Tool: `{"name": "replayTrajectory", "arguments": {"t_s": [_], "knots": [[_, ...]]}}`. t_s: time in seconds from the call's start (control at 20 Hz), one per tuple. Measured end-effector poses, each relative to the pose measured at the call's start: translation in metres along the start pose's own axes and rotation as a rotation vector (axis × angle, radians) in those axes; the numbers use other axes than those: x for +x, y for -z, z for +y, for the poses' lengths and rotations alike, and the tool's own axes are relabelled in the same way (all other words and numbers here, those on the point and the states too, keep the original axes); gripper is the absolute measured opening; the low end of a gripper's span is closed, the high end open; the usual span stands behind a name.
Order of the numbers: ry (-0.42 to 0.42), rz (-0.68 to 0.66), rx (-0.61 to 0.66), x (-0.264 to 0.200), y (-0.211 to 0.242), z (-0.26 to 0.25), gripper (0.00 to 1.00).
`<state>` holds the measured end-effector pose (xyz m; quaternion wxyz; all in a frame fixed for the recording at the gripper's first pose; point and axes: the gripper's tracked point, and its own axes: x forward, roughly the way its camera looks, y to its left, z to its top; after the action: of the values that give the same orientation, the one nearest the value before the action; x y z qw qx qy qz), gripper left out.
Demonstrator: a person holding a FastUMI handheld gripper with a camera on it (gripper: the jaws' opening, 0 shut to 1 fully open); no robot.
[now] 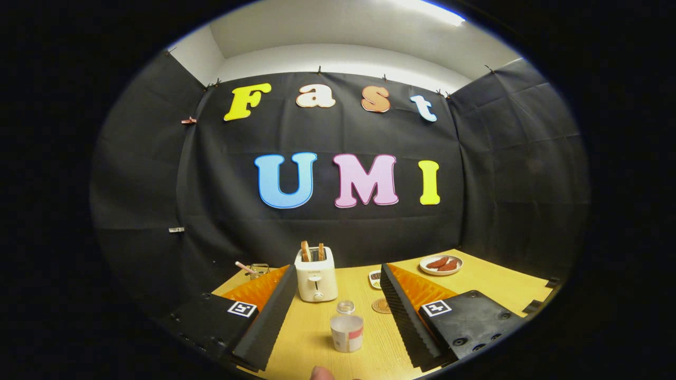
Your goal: Take the bottle from table, then pour the juice into the cup, finally place the bottle on the coaster
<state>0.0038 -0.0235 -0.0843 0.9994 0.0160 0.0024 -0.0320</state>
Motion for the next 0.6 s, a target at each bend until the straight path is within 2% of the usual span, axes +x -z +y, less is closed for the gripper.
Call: {"name": "replayTrajectory", "arguments": {"t_s": [0.2, 0.6], "knots": [[0.046, -0.015, 0.023, 0.006, 0.04, -0.012, 0.97], [0.0, 0.047, -0.01, 0.035, 0.127, -0.011, 0.98]]}}
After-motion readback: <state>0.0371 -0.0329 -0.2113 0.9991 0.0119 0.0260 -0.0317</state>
